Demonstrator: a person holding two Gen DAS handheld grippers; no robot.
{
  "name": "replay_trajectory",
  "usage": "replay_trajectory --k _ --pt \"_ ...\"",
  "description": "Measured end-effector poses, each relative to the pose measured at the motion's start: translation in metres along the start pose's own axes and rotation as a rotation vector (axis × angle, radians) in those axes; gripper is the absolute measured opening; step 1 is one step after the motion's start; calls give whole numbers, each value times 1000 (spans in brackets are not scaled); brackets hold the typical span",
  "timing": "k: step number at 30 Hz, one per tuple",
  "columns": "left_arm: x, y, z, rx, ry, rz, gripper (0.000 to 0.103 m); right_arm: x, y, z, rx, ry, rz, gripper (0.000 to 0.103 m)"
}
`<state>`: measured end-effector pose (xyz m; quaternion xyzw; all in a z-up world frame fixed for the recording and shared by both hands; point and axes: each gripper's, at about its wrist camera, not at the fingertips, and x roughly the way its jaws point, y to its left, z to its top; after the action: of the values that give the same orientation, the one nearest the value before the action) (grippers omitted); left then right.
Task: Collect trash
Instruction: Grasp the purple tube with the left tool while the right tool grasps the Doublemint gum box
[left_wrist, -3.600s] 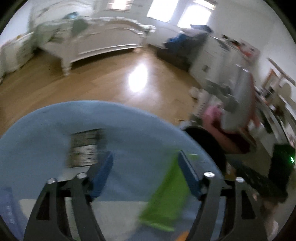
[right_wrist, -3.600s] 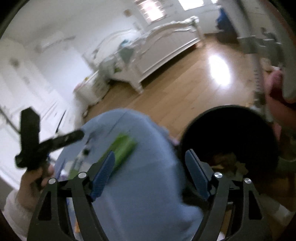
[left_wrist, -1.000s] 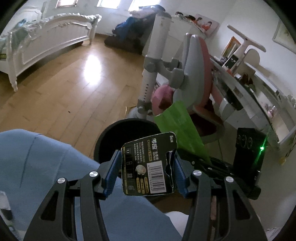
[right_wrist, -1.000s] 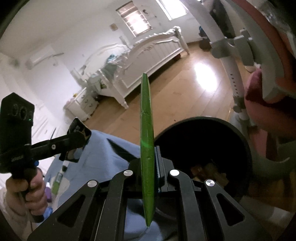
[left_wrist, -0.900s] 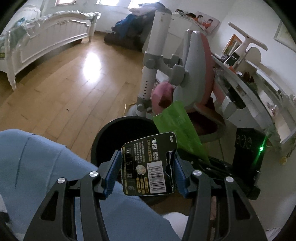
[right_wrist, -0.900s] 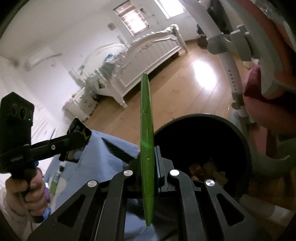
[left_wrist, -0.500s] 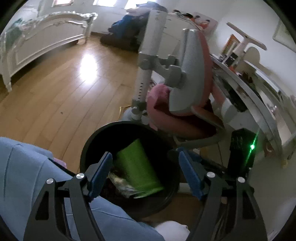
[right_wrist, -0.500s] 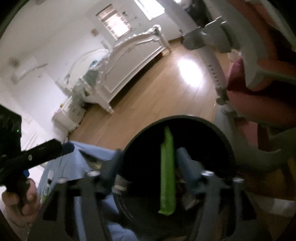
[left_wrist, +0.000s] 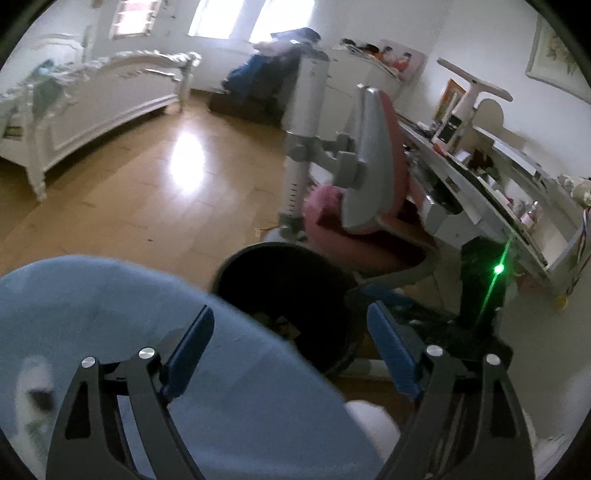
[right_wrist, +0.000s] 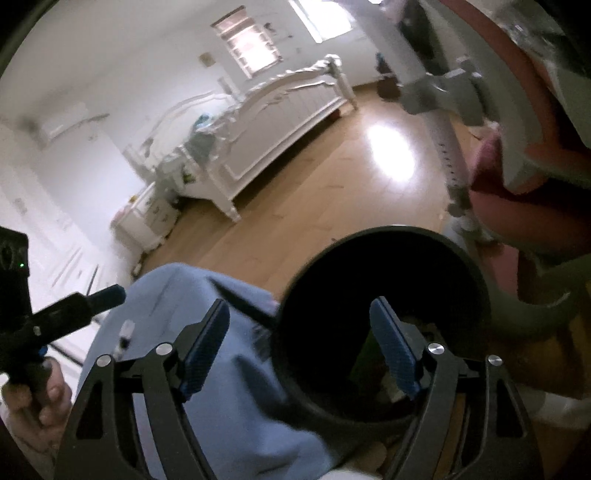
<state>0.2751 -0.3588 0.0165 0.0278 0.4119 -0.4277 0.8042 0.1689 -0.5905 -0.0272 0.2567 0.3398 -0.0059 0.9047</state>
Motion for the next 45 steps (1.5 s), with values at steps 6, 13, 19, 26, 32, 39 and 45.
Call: replay_trajectory --k 6,13,19,26,32,39,45 --pt "-62 51 -42 -111 -39 124 84 3 76 -21 -126 51 50 78" --pt "-136 127 -99 -265 -107 312 84 21 170 -51 -290 149 125 78" --pt "-176 191 -148 -367 -122 484 84 40 233 -73 -393 224 175 78" --pt "-177 226 -168 -361 -69 556 75 69 284 -96 -467 320 193 78" --pt "-173 245 -173 -377 -31 515 63 93 308 -105 -506 369 164 78" --pt "-169 243 -171 -283 33 651 27 116 324 -111 -551 392 121 74" --pt "-183 249 -176 -322 -12 567 15 132 329 -120 -590 412 76 59"
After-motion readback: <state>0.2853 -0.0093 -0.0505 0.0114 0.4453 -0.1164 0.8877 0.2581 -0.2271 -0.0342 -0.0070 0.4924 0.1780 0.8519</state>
